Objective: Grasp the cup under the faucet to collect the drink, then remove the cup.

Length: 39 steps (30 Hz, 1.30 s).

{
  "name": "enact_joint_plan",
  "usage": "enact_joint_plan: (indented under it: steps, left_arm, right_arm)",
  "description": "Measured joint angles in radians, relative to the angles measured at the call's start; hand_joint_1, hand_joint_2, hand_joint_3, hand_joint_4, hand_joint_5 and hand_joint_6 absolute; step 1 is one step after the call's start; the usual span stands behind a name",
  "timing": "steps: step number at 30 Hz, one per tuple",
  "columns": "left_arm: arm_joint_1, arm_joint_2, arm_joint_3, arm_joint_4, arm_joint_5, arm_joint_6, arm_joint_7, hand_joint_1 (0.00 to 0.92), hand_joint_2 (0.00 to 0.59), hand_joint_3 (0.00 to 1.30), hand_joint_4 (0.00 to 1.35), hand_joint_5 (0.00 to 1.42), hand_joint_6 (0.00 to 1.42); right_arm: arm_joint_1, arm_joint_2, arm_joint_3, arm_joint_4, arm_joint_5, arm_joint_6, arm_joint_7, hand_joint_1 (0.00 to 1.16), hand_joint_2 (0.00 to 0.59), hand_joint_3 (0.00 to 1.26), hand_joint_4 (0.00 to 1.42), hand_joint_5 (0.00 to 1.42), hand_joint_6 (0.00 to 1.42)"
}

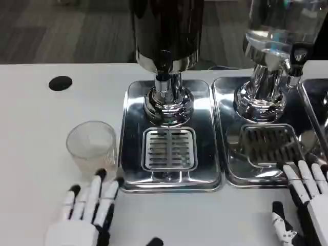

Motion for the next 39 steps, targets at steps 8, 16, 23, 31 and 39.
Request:
enact_joint_plan:
  steps: [8,16,23,31,39]
  left_arm:
    - [0.001,0.002,-0.005,0.015,0.028,0.020,0.011,0.000,0.119,0.08,0.00,0.13,0.06]
    - [0.002,0.002,-0.005,0.013,0.032,0.025,0.012,0.000,0.119,0.08,0.00,0.13,0.06]
    - [0.007,0.002,-0.005,0.010,0.032,0.025,0.014,0.000,0.119,0.08,0.00,0.13,0.06]
    - [0.007,0.003,0.000,0.024,-0.008,-0.008,0.055,0.000,0.119,0.09,0.00,0.13,0.06]
    - [-0.017,0.005,0.010,0.001,-0.054,-0.045,0.055,0.000,0.101,0.09,0.00,0.12,0.05]
  right_arm:
    - [0.003,0.000,0.000,0.002,0.011,0.000,-0.004,0.16,0.492,0.10,0.00,0.00,0.00]
    - [0.008,-0.002,0.000,0.001,0.016,0.000,-0.005,0.16,0.493,0.10,0.00,0.00,0.00]
    - [0.018,-0.003,-0.001,-0.006,0.017,0.000,-0.005,0.17,0.494,0.10,0.00,0.00,0.00]
    - [0.055,-0.002,-0.001,-0.075,0.003,0.028,-0.005,0.17,0.494,0.10,0.00,0.00,0.00]
    - [0.097,-0.002,-0.015,-0.116,-0.002,0.059,-0.002,0.17,0.498,0.10,0.00,0.00,0.00]
